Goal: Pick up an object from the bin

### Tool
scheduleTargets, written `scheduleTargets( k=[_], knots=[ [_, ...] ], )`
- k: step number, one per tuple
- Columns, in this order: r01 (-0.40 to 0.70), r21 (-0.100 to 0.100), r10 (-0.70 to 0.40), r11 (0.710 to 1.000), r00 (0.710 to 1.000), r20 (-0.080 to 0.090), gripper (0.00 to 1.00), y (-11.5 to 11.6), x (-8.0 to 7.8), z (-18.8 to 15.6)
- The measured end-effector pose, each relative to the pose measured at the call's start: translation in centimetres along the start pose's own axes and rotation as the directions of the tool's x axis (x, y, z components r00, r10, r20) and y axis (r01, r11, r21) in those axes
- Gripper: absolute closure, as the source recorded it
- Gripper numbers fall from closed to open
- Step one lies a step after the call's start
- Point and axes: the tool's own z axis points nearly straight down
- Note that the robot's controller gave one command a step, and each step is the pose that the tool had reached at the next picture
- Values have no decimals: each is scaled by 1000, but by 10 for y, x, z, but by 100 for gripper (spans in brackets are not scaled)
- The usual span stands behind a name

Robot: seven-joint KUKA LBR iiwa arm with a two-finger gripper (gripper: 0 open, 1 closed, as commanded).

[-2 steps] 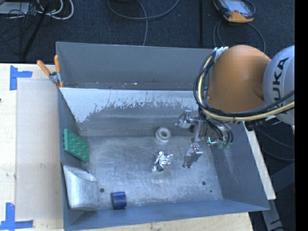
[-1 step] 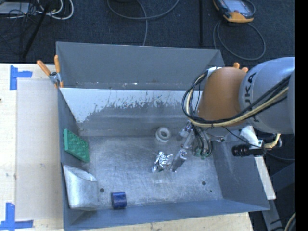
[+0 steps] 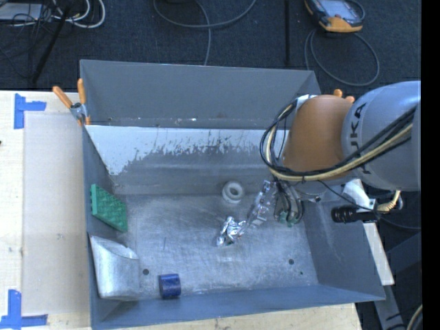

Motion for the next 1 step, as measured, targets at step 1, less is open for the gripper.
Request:
scheduleTargets(
  k=[1],
  knots=[
    [2,0,-2,1000,1000,0,0,0,0,0]
  ],
)
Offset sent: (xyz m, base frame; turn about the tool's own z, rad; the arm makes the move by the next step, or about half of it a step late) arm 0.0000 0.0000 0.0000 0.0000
